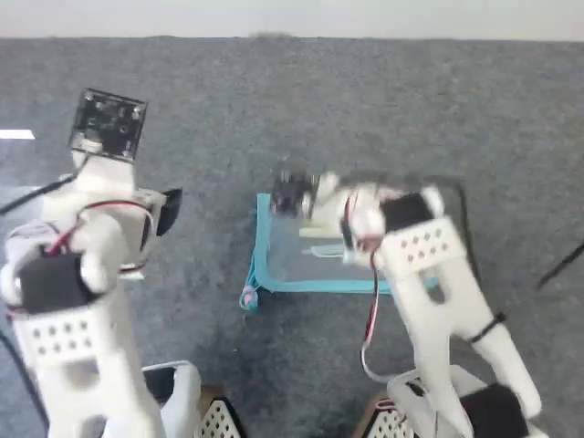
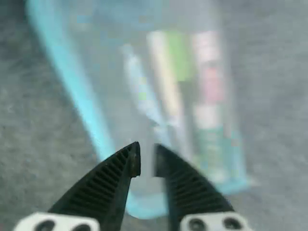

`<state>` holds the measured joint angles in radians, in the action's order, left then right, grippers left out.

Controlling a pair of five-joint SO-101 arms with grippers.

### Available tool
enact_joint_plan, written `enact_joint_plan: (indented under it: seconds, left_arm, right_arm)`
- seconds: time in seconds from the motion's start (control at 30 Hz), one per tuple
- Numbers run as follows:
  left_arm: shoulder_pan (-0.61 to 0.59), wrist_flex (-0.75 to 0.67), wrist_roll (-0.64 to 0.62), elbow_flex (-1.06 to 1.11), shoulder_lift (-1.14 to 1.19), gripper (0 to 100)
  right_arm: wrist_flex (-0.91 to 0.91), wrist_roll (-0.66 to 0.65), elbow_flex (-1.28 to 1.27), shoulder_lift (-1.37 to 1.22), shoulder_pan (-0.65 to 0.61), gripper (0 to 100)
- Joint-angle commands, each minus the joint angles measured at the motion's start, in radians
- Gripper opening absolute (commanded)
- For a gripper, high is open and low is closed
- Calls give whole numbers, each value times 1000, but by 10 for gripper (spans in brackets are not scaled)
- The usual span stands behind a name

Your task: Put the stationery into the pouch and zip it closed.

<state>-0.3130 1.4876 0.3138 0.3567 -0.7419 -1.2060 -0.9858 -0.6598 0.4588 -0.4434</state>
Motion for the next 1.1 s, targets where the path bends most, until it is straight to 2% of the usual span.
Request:
enact_joint_plan:
  seconds: [0.0,0.07,0.2,0.37,0.53,0.77,1.0,1.07]
  left_arm:
    - [-63,-57,35,-5,117,269]
    - [-110,-94,48,-5,183,269]
    - [-181,-143,91,-21,310,269]
    - [-270,-146,95,-122,460,269]
    - [-334,-143,140,-176,540,269]
    - [-348,-147,143,-177,543,269]
    - [-348,-149,143,-177,543,269]
    - [-348,-149,143,-177,543,269]
  right_arm:
    - [168,25,-207,97,-73,266]
    - [240,32,-292,99,-107,307]
    - [371,35,-420,111,-147,307]
    - [578,64,-580,111,-265,307]
    - [680,109,-595,143,-208,307]
    - [809,110,-680,154,-191,302]
    - [825,106,-686,154,-170,83]
    - [825,106,-686,154,-171,51]
